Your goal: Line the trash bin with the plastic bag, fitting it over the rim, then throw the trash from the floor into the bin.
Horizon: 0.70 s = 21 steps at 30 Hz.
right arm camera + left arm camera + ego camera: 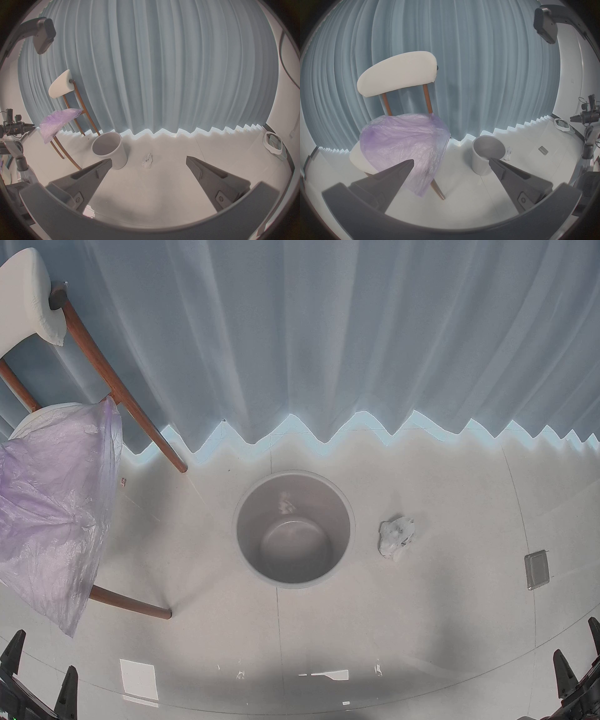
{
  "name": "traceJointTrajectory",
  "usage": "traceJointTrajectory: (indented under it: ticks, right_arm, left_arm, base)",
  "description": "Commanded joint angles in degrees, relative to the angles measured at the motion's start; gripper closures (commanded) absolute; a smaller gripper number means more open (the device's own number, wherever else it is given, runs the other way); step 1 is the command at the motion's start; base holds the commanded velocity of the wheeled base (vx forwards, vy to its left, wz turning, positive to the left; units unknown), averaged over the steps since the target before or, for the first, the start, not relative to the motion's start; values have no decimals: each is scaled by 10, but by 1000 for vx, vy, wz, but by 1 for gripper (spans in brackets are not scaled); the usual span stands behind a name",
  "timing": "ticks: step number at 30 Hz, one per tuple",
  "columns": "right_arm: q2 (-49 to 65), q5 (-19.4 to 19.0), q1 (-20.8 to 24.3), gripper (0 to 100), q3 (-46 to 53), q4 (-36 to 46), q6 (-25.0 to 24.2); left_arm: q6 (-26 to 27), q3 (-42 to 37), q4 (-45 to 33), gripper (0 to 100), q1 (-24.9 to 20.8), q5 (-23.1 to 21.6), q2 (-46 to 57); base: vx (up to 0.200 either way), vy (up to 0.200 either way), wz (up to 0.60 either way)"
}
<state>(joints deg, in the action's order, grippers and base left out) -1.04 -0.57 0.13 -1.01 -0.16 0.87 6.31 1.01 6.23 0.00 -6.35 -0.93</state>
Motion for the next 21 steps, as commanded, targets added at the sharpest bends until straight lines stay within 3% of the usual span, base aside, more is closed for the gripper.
traceJointTrajectory:
  ticks: [1,4,12,16,21]
  right_arm:
    - [10,0,0,0,10,0,0]
    - [10,0,0,0,10,0,-1]
    - [10,3,0,0,10,-1,-3]
    - [10,-3,0,0,10,-1,4]
    - [10,-3,0,0,10,-1,5]
  left_arm:
    - [6,-10,4,0,0,-2,9]
    - [12,19,-3,0,-4,-9,-2]
    - [5,135,-3,0,-22,-11,-164]
    - [5,184,-4,0,-43,-48,-229]
    - [11,232,-2,0,-47,-53,-315]
  base:
    - [0,0,0]
    - [0,0,0]
    - [0,0,0]
    - [0,0,0]
    - [0,0,0]
